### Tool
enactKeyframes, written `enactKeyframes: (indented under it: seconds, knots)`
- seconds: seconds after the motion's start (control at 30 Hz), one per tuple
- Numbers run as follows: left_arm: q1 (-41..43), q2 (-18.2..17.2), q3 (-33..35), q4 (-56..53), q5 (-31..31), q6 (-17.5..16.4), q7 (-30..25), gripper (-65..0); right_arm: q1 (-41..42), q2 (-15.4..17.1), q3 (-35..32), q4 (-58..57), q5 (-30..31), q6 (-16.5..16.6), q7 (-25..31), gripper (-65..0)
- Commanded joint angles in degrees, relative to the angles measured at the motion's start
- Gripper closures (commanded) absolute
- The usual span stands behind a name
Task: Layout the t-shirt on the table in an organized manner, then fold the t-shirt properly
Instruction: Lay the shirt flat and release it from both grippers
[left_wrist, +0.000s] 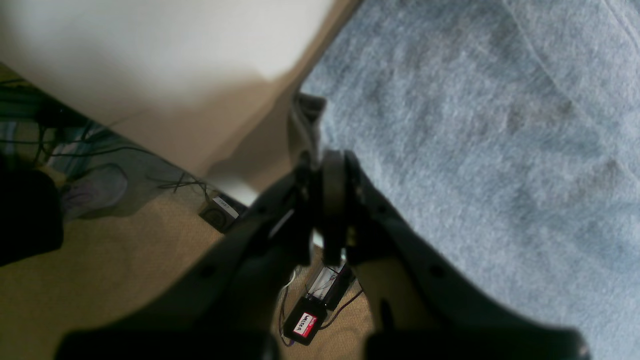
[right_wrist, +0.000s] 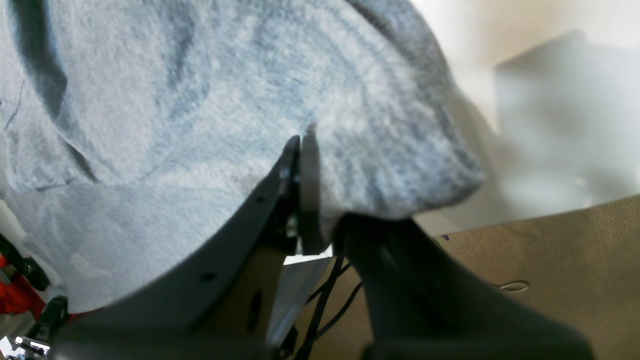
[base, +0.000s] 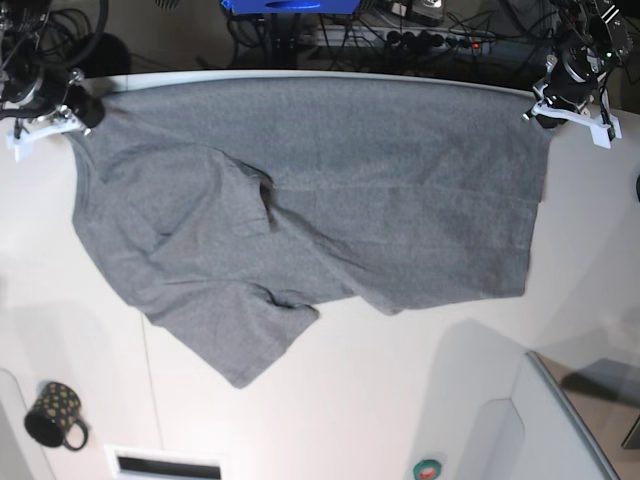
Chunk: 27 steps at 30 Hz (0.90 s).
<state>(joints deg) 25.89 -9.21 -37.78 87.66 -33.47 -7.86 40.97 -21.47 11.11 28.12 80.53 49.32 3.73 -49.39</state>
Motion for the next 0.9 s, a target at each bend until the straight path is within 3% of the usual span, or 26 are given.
enactKeyframes:
  seconds: [0.0, 0.13, 0.2, 0.27, 0.37, 0.43, 0.5, 0.77, 0.87]
  knots:
    - [0.18, -0.77, -0.33, 1.18, -0.24, 0.08, -0.84, 0.0, -0.02, -0.08, 0.58, 1.01, 0.39, 0.71, 0.46, -1.5]
    - [0.26, -0.85, -0.59, 1.18, -0.24, 0.08, -0.66, 0.0, -0.11, -0.87, 0.58, 1.09, 0.57, 0.71, 0.46, -3.2]
    - [0.35, -0.85, -0.68, 1.18, -0.24, 0.08, -0.66, 0.0, -0.11, -1.22, 0.58, 1.09, 0.66, 0.71, 0.46, -10.8]
    - [0.44, -0.85, -0.86, 1.18, -0.24, 0.08, -0.66, -10.5, -0.11, -1.84, 0.58, 1.45, 0.66, 0.8, 0.46, -22.4]
    - [0.53, -0.85, -0.95, 1.18, -0.24, 0.08, -0.58, -32.6, -0.9, -2.1, 0.58, 3.82, 0.66, 0.8, 0.64, -38.4]
    - [0.53, -0.85, -1.03, 1.18, -0.24, 0.08, -0.58, -43.3, -1.87, -2.1, 0.58, 6.11, 0.66, 0.71, 2.31, -41.1]
    - [0.53, -0.85, -2.53, 1.09, -0.24, 0.08, -0.49, -49.7, -3.54, -2.81, 0.67, 7.86, 0.66, 0.27, 5.12, -41.1]
    - [-0.53, -1.12, -13.52, 0.65, -0.24, 0.08, -0.49, -50.2, -5.29, -2.89, 10.17, 9.09, 0.22, 0.27, 6.53, -41.9]
    - [-1.32, -2.79, -15.8, 0.56, -0.24, 0.08, -0.49, -50.2, -4.94, -2.72, 13.07, 9.01, 0.04, 0.27, 6.7, -41.9]
